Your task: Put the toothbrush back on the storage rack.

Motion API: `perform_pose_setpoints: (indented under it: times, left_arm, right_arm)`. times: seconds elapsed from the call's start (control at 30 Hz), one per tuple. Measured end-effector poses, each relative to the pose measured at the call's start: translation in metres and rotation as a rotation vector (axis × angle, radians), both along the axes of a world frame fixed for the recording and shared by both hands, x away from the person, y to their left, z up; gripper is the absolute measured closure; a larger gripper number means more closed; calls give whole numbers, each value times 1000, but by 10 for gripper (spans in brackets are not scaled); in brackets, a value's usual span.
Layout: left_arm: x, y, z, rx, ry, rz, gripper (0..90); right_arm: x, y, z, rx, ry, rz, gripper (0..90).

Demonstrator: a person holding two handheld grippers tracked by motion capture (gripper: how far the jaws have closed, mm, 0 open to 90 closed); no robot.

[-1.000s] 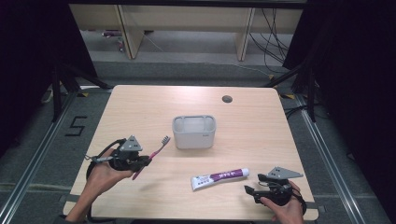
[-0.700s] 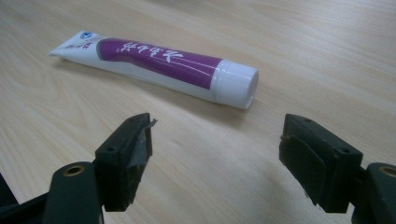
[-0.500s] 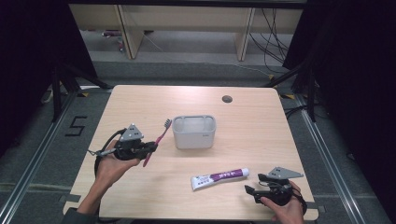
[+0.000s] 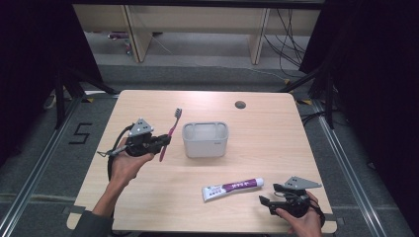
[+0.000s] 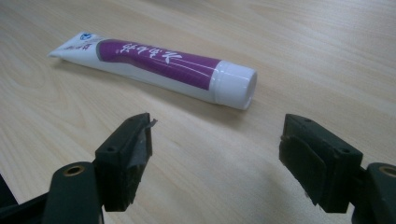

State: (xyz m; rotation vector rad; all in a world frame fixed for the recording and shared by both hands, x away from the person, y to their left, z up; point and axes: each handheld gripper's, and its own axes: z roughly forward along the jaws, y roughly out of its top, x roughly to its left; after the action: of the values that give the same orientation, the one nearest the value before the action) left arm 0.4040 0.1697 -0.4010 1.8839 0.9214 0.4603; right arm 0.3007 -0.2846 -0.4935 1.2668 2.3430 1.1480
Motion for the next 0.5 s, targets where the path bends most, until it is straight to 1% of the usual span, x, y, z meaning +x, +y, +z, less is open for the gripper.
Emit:
perform_pose_setpoints:
  times: [0.03,0.07,0.17,0.2,0.3,0.33,0.37,0.4,0.5]
  left_arm:
    - [1,-1,1,-4,-6,2,828]
    - [2,-2,2,-14,-11,8,828]
    - [7,-5,5,-29,-28,19,828]
    - [9,-8,7,-45,-37,25,828]
    - [12,-12,10,-53,-47,28,828]
    - [12,-14,11,-57,-52,28,828]
    - [14,-17,14,-65,-59,27,828]
    - [14,-17,14,-65,-59,27,828]
    - [17,-23,17,-87,-72,28,828]
  right_arm:
    - [0,0,0,0,0,0,260]
    - [1,-2,0,-16,-19,11,261]
    - [1,-2,0,-15,-17,11,261]
    - [1,-2,0,-15,-17,11,261]
    - [1,-2,0,-15,-18,11,261]
    - [1,-1,-1,-2,-7,14,261]
    - [1,-1,-1,-1,-7,13,261]
    - [1,-1,-1,-1,-7,13,261]
    - [1,-2,0,-14,-16,11,260]
